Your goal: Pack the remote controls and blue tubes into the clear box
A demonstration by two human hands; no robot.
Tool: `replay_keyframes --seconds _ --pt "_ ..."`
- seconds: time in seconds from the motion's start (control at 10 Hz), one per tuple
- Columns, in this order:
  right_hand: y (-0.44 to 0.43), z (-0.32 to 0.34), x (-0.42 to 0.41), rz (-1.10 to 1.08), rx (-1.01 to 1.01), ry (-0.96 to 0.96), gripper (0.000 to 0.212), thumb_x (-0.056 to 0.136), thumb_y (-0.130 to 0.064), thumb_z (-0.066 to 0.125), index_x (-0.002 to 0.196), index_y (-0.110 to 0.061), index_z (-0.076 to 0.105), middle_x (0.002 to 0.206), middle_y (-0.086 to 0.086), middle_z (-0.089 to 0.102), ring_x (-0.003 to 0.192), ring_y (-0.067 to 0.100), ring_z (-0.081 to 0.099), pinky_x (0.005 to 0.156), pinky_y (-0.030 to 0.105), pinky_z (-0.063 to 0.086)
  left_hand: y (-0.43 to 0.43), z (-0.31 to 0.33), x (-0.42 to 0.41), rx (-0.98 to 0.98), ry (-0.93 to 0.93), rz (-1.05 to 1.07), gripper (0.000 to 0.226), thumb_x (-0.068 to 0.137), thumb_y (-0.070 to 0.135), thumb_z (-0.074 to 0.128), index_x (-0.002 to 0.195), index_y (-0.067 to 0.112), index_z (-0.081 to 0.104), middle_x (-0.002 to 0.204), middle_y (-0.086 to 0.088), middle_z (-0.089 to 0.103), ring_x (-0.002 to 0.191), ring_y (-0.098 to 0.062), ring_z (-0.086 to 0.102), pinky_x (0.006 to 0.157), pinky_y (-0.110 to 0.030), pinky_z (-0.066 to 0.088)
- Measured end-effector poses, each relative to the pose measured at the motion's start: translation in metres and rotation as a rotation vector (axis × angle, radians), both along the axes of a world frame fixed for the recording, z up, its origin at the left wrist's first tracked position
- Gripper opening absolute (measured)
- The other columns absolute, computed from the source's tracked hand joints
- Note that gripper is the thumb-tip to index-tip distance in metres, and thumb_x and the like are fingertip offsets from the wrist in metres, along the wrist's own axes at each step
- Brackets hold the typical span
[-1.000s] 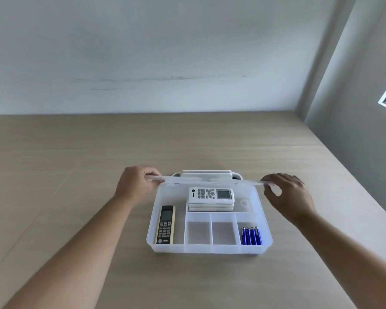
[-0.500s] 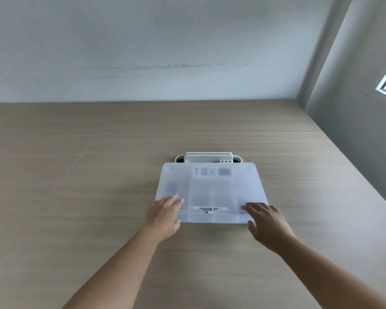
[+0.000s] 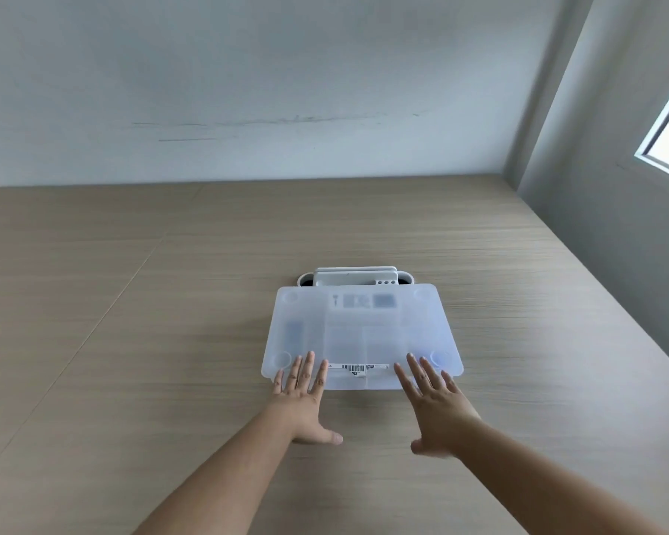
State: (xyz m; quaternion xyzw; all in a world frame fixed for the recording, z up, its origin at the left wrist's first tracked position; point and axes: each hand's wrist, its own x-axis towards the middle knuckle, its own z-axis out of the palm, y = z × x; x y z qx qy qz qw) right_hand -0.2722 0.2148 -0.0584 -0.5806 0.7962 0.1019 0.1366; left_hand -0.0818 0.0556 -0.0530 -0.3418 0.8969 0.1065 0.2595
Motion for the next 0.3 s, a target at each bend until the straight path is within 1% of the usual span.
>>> replay_keyframes --seconds 0.1,0.2,0.3 --pt "-0.003 0.012 -0.001 -0.014 0.03 -0.051 0.112 0.074 -0.048 0.061 0.145 -0.025 -0.022 0.155 0.004 -0.028 0.144 0.024 -0.022 0.119 0.045 -0.002 0.001 0.011 -0.002 0.044 -0.016 -0.001 0.124 0.073 0.067 0.059 0.14 0.025 -0.036 0.142 -0.002 -0.049 0.137 -0.022 -0.039 0.115 -0.05 -0.018" --pt "0.004 0.036 0.001 -0.054 0.014 -0.211 0.097 0.08 -0.044 0.06 0.149 -0.027 -0.005 0.159 0.002 -0.015 0.147 0.021 -0.01 0.12 0.041 0.007 0.011 0.029 0.004 0.01 0.148 0.02 0.105 0.082 0.054 0.058 0.151 0.024 -0.016 0.157 -0.004 -0.029 0.147 -0.022 -0.02 0.121 -0.046 -0.002" --pt "0.033 0.074 0.003 -0.189 -0.087 -0.566 0.051 0.086 -0.038 0.06 0.134 -0.032 0.044 0.149 0.001 0.04 0.137 0.016 0.038 0.113 0.029 0.033 0.032 0.031 0.038 0.106 0.42 0.109 0.061 0.086 0.046 0.056 0.141 0.027 0.039 0.155 0.005 0.03 0.139 -0.012 0.034 0.115 -0.03 0.03"
